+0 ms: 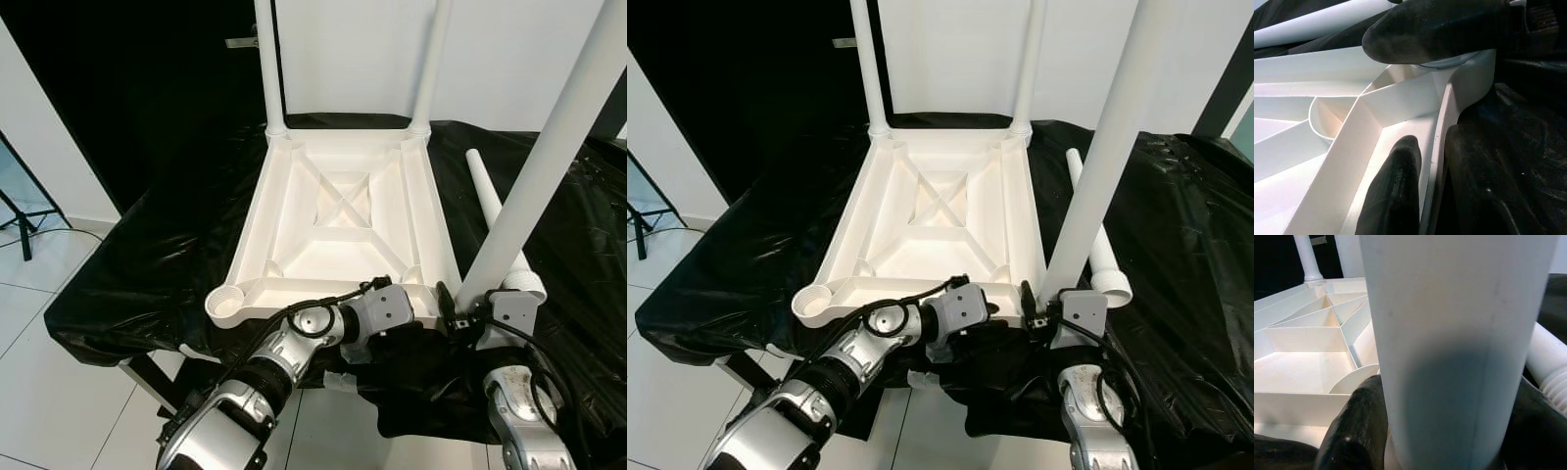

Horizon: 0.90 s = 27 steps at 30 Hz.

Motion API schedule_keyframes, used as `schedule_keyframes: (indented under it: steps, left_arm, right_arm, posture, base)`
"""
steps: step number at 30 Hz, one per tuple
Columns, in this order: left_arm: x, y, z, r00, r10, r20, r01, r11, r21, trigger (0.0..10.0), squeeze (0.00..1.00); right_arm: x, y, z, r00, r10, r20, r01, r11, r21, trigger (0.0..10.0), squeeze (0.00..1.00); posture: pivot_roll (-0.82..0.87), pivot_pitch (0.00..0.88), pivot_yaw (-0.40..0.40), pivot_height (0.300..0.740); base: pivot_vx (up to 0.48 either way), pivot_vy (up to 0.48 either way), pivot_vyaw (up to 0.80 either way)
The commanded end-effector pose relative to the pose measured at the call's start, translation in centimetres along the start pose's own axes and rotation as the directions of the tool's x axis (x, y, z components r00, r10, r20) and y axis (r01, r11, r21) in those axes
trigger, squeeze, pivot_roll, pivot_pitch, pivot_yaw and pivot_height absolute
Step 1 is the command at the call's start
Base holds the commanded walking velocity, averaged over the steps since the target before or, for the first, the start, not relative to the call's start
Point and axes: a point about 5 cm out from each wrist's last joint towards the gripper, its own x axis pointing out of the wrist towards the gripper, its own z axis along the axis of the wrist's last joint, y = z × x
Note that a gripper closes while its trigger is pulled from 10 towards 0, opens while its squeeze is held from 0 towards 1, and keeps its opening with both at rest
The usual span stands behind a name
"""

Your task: Building children table

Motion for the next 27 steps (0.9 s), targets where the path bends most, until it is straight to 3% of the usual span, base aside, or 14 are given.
schedule_keyframes:
  steps: [1,3,4,9,10,12,13,17,19,21,27]
  left_arm:
    - [-0.5,-2.1,-3.5,0.986,-0.076,-0.148,0.064,0.994,-0.085,10.0,0.0]
    - [-0.5,-2.0,-3.5,0.986,-0.075,-0.148,0.063,0.994,-0.085,10.0,0.0]
    - [-0.5,-2.0,-3.5,0.986,-0.075,-0.149,0.063,0.994,-0.084,10.0,0.0]
    - [-0.3,-2.1,-3.3,0.986,-0.08,-0.147,0.068,0.994,-0.082,10.0,0.0]
    - [-0.3,-2.1,-3.3,0.986,-0.08,-0.146,0.069,0.994,-0.081,10.0,0.0]
    - [-0.2,-2.1,-3.2,0.986,-0.08,-0.145,0.069,0.994,-0.08,10.0,0.0]
    - [-0.2,-2.1,-3.2,0.986,-0.08,-0.144,0.069,0.994,-0.079,10.0,0.0]
    - [-0.1,-2.1,-3.1,0.987,-0.08,-0.142,0.069,0.994,-0.079,10.0,0.0]
    - [-0.1,-2.1,-3.1,0.987,-0.08,-0.142,0.07,0.994,-0.079,10.0,0.0]
    - [-0.1,-2.1,-3.2,0.986,-0.081,-0.143,0.07,0.994,-0.079,10.0,0.0]
    - [-0.3,-2.0,-3.2,0.986,-0.079,-0.147,0.069,0.995,-0.076,10.0,0.0]
  right_arm:
    - [0.3,0.0,-0.8,0.998,-0.036,-0.045,0.036,0.999,0.003,6.2,0.0]
    - [0.3,0.0,-0.9,0.998,-0.038,-0.047,0.038,0.999,0.003,6.2,0.0]
    - [0.4,0.2,-0.8,0.999,-0.005,-0.041,0.005,1.0,0.018,10.0,1.0]
    - [0.7,0.5,0.3,0.994,0.107,0.022,-0.107,0.994,0.017,10.0,1.0]
    - [0.8,0.4,0.5,0.989,0.147,0.029,-0.147,0.989,0.003,10.0,0.9]
    - [0.8,0.3,0.6,0.985,0.172,0.032,-0.172,0.985,-0.007,10.0,0.9]
    - [0.7,0.1,0.8,0.972,0.234,0.028,-0.233,0.972,-0.027,10.0,0.0]
    - [0.4,-0.2,0.9,0.944,0.329,0.017,-0.328,0.943,-0.061,10.0,0.0]
    - [0.0,-0.5,1.2,0.896,0.443,-0.011,-0.443,0.893,-0.087,10.0,0.0]
    - [-0.2,-0.8,1.4,0.875,0.484,-0.022,-0.484,0.869,-0.101,10.0,0.0]
    - [0.0,-1.4,1.7,0.855,0.518,-0.037,-0.519,0.848,-0.111,10.0,0.0]
  posture:
    - [0.14,0.0,0.042,0.74]
    - [0.14,0.0,0.042,0.74]
    - [0.13,0.0,0.043,0.74]
    - [0.12,0.0,0.042,0.74]
    - [0.12,0.0,0.041,0.74]
    - [0.12,0.0,0.041,0.74]
    - [0.12,0.0,0.039,0.74]
    - [0.12,0.0,0.039,0.74]
    - [0.12,0.0,0.041,0.74]
    - [0.12,0.0,0.042,0.74]
    - [0.12,0.0,0.045,0.74]
  base:
    - [0.0,0.0,0.0]
    - [0.0,0.0,0.0]
    - [0.0,0.0,0.0]
    - [0.0,0.0,0.0]
    - [0.0,0.0,0.0]
    - [0.0,0.0,0.0]
    - [0.0,0.0,0.0]
    - [0.0,0.0,0.0]
    - [0.0,0.0,0.0]
    - [0.0,0.0,0.0]
    - [0.0,0.0,0.0]
